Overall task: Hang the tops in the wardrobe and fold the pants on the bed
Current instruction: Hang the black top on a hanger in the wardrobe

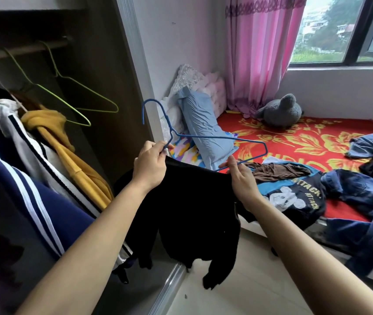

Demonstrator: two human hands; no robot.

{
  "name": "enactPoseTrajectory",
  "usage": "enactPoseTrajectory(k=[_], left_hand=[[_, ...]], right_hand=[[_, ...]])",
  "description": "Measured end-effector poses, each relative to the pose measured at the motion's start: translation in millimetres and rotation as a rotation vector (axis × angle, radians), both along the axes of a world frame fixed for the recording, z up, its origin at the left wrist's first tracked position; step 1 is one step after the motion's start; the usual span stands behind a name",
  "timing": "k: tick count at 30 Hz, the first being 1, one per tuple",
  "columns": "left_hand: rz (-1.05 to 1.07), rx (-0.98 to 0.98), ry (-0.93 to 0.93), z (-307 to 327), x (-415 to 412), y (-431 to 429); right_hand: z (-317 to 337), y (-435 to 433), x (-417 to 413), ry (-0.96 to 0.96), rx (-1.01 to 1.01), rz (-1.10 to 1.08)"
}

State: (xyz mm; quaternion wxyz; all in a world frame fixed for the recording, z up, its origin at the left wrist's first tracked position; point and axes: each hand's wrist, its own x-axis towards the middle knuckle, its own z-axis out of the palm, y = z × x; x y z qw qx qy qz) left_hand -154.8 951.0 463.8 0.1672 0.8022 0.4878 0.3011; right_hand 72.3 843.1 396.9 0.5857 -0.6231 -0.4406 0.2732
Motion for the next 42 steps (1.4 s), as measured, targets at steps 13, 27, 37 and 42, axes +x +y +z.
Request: enactPoseTrajectory(k=[13, 27, 37, 42], left_hand=[[0.342, 0.107, -0.233, 5, 24, -20], [0.267, 0.174, -0.231, -26, -3, 0], [0.194, 0.247, -0.192, -19, -14, 11], [0.131, 0.241, -0.187, -21, -20, 19]], right_hand=[[-20, -25, 9, -0.763, 0.111, 0.203], [-49, -39, 21, -1.03, 0.329, 0.179], [-38, -43, 26, -1.005, 0.275, 0.271], [-33, -46, 32, -1.041, 0.271, 0.251]])
